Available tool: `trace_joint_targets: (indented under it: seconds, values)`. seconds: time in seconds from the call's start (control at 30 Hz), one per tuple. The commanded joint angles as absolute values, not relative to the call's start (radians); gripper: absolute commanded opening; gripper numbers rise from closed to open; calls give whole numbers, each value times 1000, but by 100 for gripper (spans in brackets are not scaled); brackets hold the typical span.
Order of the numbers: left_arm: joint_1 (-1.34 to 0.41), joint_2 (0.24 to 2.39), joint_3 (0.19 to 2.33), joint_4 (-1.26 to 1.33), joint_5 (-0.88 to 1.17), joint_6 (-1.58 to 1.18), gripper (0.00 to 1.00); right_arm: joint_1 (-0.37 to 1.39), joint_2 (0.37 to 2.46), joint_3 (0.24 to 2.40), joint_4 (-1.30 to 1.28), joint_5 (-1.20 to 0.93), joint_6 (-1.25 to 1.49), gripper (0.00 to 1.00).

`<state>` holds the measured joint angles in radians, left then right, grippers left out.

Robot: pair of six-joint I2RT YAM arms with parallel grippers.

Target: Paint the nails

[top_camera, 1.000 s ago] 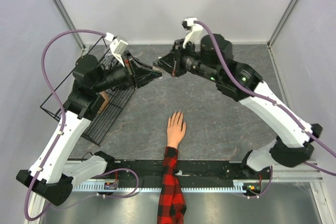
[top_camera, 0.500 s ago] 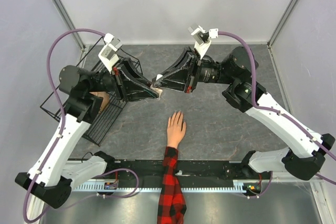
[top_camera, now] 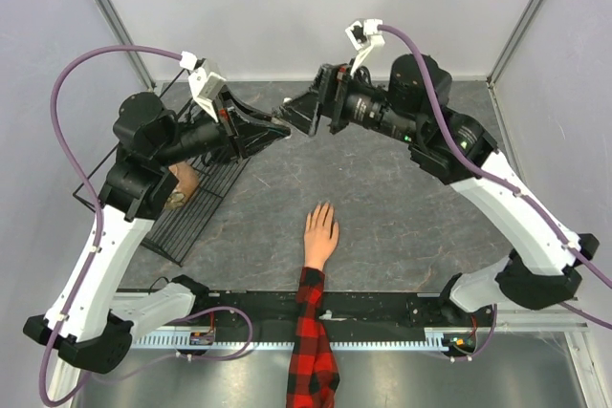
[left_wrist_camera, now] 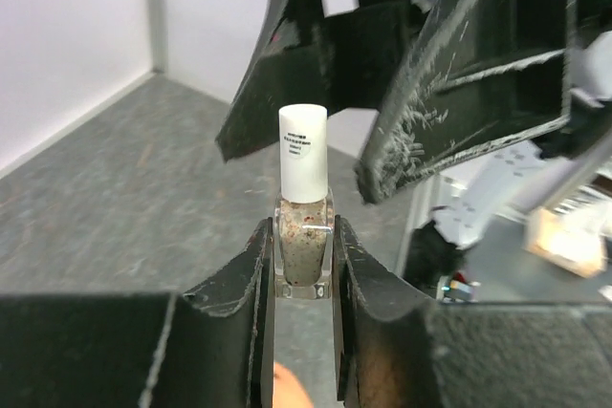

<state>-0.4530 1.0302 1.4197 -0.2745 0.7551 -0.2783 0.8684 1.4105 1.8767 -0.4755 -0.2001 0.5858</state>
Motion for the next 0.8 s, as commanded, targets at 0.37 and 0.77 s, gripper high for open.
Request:
trace_joint_targets:
  seconds: [0.37, 0.77]
  values:
    - [-471, 1051, 1463, -321, 499, -92, 2, 907, 1624, 2187, -701, 64, 595, 43]
    - [-445, 1055, 1429, -91, 995, -423, 2, 904, 1516, 2034, -562, -435, 368, 0]
